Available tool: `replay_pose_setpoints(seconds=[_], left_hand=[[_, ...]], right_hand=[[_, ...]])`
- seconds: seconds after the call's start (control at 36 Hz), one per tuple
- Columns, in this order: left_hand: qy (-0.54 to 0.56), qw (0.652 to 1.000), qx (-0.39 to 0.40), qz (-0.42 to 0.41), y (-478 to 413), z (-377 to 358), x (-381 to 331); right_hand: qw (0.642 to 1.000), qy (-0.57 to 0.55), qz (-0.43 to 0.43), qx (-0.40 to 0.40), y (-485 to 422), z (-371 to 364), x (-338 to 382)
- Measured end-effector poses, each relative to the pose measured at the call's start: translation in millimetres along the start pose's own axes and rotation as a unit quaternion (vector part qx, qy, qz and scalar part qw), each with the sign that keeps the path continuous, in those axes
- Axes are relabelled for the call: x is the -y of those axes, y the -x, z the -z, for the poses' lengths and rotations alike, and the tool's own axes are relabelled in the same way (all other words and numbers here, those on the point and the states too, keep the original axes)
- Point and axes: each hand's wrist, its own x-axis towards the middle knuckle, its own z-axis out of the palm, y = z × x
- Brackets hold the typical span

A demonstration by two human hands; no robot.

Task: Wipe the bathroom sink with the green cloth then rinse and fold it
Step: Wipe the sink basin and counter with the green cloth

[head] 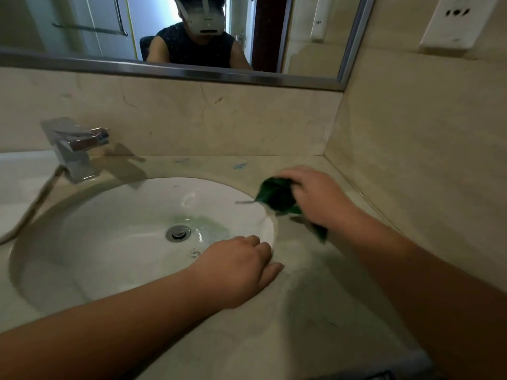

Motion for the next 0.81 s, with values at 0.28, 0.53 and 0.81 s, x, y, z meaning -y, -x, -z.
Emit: replay_pose_setpoints(seconds=[0.28,0.53,0.81], left_hand=[[0.039,0.999,-0.021,-0.021,-8,-10,6],[0.016,0.996,0.028,-0.088,-22,5,28],[-0.006,0.999,0.030,0.014,-80,32,107]], right_hand=[[0.979,0.126,-0.162,0.007,20,-9,-109],[0.996,0.029,0.030,0.083,-3,-64,-2],[0.995,0.099,-0.018,0.022,-1,16,-63]])
